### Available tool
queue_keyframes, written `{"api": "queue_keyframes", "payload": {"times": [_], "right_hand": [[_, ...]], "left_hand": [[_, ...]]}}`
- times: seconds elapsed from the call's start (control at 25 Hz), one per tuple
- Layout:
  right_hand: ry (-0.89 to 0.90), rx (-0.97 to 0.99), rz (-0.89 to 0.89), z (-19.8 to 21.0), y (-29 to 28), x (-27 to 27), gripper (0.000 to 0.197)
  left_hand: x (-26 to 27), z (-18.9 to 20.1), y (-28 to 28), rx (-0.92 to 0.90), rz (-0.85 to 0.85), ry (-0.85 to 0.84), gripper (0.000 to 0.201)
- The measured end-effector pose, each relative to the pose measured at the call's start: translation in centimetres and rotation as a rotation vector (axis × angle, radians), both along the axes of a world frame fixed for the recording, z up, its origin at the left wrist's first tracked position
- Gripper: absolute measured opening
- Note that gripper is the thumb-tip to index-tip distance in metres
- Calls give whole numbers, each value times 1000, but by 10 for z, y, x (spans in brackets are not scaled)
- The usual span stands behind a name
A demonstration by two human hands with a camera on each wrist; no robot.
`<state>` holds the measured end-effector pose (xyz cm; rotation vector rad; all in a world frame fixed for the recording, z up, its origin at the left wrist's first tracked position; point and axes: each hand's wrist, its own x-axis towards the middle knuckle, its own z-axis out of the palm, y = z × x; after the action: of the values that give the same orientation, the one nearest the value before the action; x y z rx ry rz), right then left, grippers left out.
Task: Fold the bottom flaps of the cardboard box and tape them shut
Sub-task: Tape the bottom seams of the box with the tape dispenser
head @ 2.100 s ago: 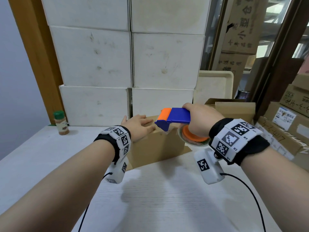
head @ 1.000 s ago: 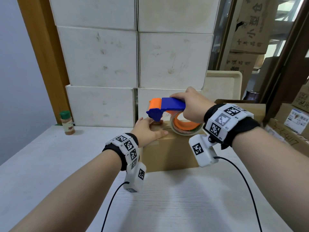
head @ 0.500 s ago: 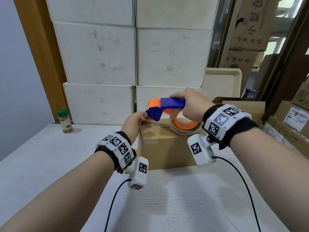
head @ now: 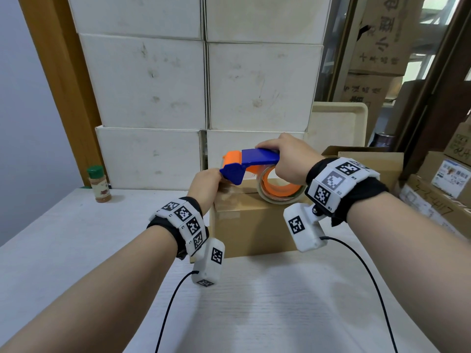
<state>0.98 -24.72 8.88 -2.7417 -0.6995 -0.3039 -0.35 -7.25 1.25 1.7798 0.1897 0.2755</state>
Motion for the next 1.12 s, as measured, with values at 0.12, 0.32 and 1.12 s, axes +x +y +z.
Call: {"api": "queue_keyframes", "payload": {"times": [0.12,0.32,1.12], "right_hand": [[-6,-17,-6,-1,1,0,62],[-11,-38,-10,-1,2,1,62],[-105,-288,-22,9,9,-4,56]], "left_hand": [[-8,1,-4,15,72,-44,34],[-11,-7,-5,35,95,-56,31],[-12,-25,2,162,53,-103,31]]}}
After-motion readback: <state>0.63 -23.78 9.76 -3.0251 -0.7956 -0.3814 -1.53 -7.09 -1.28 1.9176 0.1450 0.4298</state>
